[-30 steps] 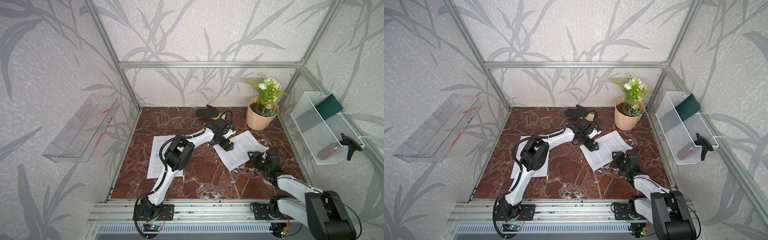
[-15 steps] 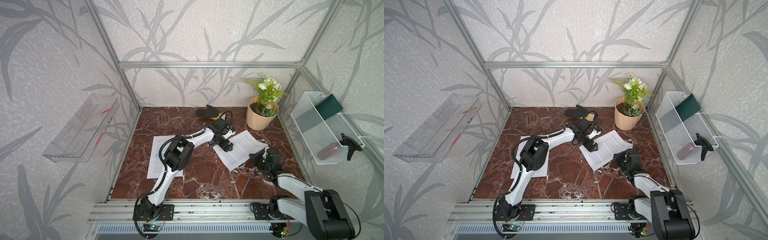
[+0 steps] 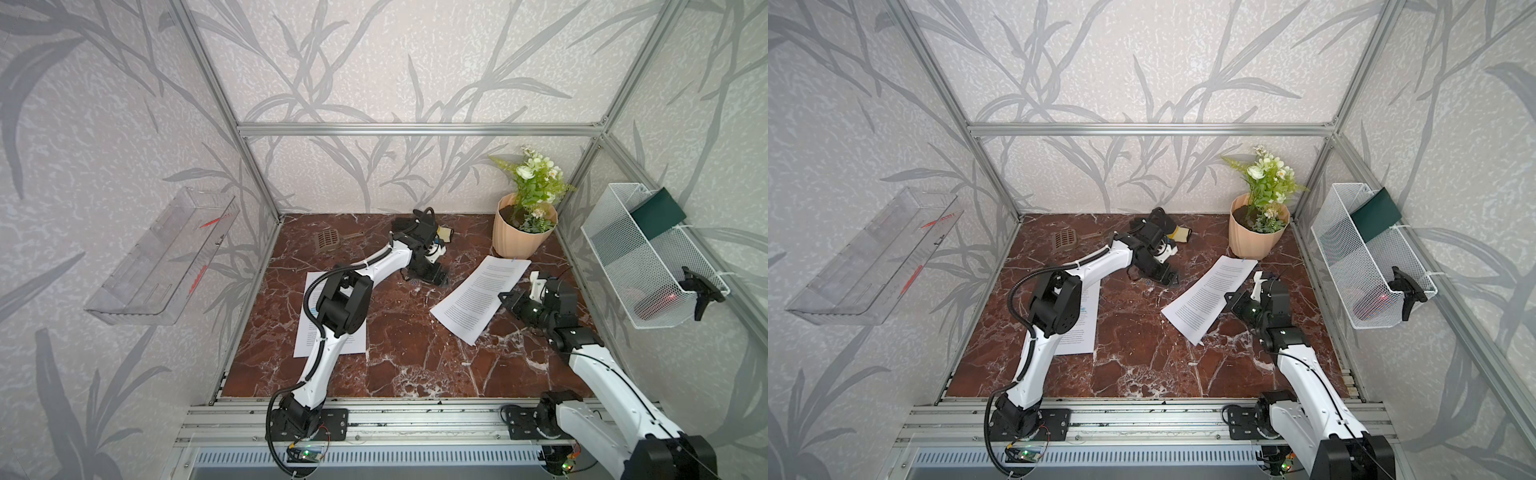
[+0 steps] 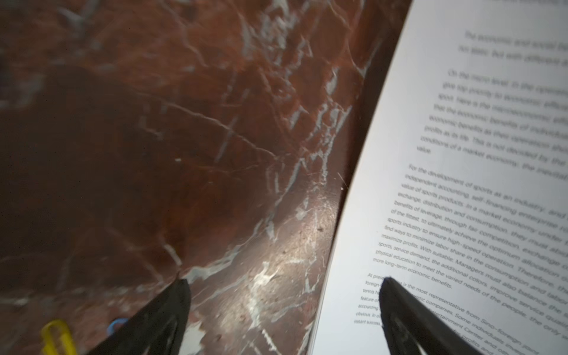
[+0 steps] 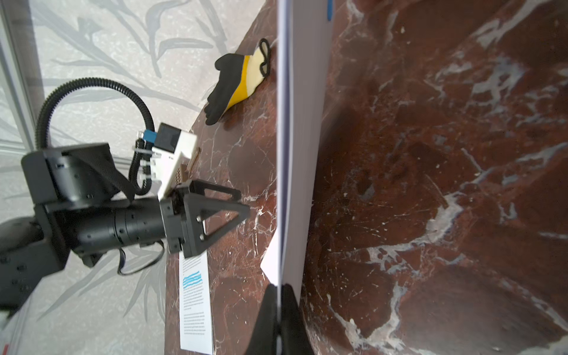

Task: Unclip the paperclips from the documents
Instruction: Pick up the document from the center of the board.

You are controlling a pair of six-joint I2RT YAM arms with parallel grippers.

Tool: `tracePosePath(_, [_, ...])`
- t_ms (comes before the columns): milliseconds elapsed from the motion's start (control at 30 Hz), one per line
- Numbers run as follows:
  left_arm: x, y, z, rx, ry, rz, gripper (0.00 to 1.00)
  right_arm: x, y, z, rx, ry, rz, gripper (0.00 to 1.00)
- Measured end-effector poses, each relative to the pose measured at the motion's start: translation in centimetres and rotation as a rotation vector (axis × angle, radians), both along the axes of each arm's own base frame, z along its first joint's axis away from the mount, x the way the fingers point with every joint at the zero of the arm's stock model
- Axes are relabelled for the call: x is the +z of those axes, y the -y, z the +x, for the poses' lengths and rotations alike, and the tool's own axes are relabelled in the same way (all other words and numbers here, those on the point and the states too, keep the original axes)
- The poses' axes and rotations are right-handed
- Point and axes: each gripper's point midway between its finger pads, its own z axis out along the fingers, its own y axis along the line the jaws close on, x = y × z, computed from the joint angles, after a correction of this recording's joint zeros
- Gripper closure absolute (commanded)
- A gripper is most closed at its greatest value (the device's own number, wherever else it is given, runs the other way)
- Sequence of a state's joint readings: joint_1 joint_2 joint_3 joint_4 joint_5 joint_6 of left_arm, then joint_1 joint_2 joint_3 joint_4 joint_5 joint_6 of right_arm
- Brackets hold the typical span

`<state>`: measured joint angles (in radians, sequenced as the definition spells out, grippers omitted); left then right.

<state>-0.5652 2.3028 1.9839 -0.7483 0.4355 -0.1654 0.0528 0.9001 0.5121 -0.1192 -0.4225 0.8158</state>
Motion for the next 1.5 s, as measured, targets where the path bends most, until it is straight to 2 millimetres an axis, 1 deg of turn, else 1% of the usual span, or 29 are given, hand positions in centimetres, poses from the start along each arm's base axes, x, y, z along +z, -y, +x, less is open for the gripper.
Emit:
tracePosePath(67, [3.4,-0.6,2.4,0.076,0.029,-0.052,0.03,0.9,-0.3,-0.4,0.034,0.006,-0.009,1.00])
tracePosePath(167, [8.7,-0.8,4.7,0.135,0.088,-0.137,0.03,2.3,-1.1,-0.9,0.092,0.011,-0.007,1.00])
tracePosePath(233, [11.4,-0.9,5.0,0.153,0.096,-0.189,0.03,3.4,-1.6,-1.2,0.131,0.019,0.000,1.00])
tracePosePath(267, [12.3,-1.2,4.9,0.164,0.085,-0.211,0.02,4.2,-1.9,-1.4,0.155,0.027,0.004,1.00])
tracePosePath(333, [13.4,-1.7,4.5,0.180,0.051,-0.244,0.01,6.0,-2.6,-1.6,0.200,0.049,0.011,1.00])
tracePosePath(400, [13.9,-2.2,4.3,0.193,0.021,-0.272,0.01,8.2,-3.3,-1.7,0.243,0.086,0.018,1.00])
tracePosePath(467, [13.9,-2.9,4.2,0.210,-0.014,-0.291,0.01,10.5,-4.5,-1.8,0.295,0.128,0.031,1.00])
tracePosePath(567, [13.3,-4.0,3.9,0.254,-0.089,-0.321,0.01,13.3,-6.9,-2.3,0.391,0.175,0.051,1.00])
tracePosePath(633, [12.8,-4.8,3.6,0.302,-0.147,-0.354,0.01,14.6,-8.6,-2.8,0.454,0.189,0.066,1.00])
tracePosePath(700, [12.4,-5.7,3.3,0.360,-0.195,-0.402,0.01,15.3,-9.9,-3.0,0.500,0.193,0.080,1.00])
tracePosePath(767, [12.4,-6.7,3.2,0.430,-0.230,-0.474,0.01,15.8,-11.5,-3.1,0.545,0.187,0.102,1.00])
tracePosePath(900, [13.0,-9.1,2.9,0.544,-0.258,-0.615,0.01,16.7,-14.0,-2.7,0.608,0.178,0.138,1.00])
tracePosePath(1000, [13.6,-10.6,2.9,0.590,-0.244,-0.691,0.01,18.1,-16.4,-2.1,0.669,0.191,0.175,1.00])
tracePosePath(1133, [14.2,-10.9,2.7,0.595,-0.215,-0.773,0.01,19.8,-19.1,-2.0,0.746,0.210,0.223,1.00])
tracePosePath(1200, [14.1,-11.0,2.5,0.600,-0.205,-0.794,0.01,20.5,-20.0,-2.1,0.778,0.210,0.251,1.00])
tracePosePath(1300, [14.2,-11.1,2.7,0.599,-0.174,-0.825,0.01,21.7,-21.0,-1.9,0.808,0.217,0.297,1.00])
tracePosePath(1367, [14.7,-11.1,3.1,0.590,-0.133,-0.861,0.01,22.3,-21.4,-1.6,0.823,0.219,0.325,1.00])
tracePosePath(1433, [15.7,-11.1,3.5,0.575,-0.086,-0.915,0.01,22.8,-21.8,-1.4,0.838,0.220,0.347,1.00])
tracePosePath(1500, [17.1,-11.1,3.8,0.556,-0.039,-0.988,0.01,23.1,-22.1,-1.3,0.852,0.220,0.362,1.00])
